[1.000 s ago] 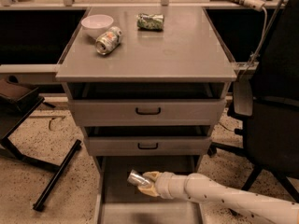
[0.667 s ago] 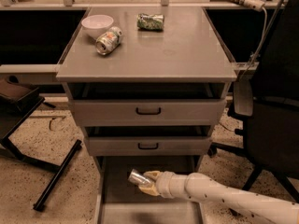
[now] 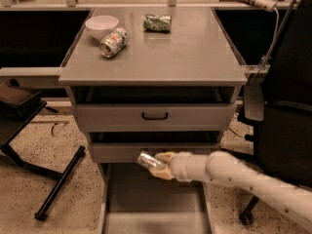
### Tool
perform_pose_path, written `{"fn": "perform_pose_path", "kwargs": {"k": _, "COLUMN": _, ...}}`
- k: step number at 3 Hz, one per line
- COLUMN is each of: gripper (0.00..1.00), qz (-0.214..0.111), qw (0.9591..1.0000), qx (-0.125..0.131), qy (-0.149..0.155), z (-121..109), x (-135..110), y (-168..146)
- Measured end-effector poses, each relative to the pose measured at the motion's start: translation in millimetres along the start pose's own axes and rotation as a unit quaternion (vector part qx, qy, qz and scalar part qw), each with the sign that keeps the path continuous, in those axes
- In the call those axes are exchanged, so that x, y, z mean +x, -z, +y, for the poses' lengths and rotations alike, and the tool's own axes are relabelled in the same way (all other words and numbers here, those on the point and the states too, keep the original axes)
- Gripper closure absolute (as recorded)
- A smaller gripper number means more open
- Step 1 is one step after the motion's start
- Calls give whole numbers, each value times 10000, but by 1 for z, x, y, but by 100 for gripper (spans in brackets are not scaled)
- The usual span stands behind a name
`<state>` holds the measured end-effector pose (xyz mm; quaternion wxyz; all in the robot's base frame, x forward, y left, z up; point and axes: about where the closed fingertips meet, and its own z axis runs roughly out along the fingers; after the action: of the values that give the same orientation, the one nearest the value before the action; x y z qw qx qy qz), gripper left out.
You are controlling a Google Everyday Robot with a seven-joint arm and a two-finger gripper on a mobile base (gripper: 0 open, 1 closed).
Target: Pick redbull can from bottom drawer and place on counter
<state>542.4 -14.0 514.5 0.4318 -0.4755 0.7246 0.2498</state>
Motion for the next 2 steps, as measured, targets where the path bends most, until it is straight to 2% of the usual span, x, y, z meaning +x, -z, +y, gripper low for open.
{"fn": "perform_pose_path", "kwargs": {"k": 1, "gripper": 100, "qz": -55, "qw": 10000, "qx": -50, "qy": 39, "z": -19, "x": -96, "y": 68}}
{"fn": "perform_pose_path", "kwargs": {"k": 2, "gripper": 100, "qz": 96, "qw": 9998, "qx": 41, "qy": 184, "z": -37, "x": -184, "y": 129}}
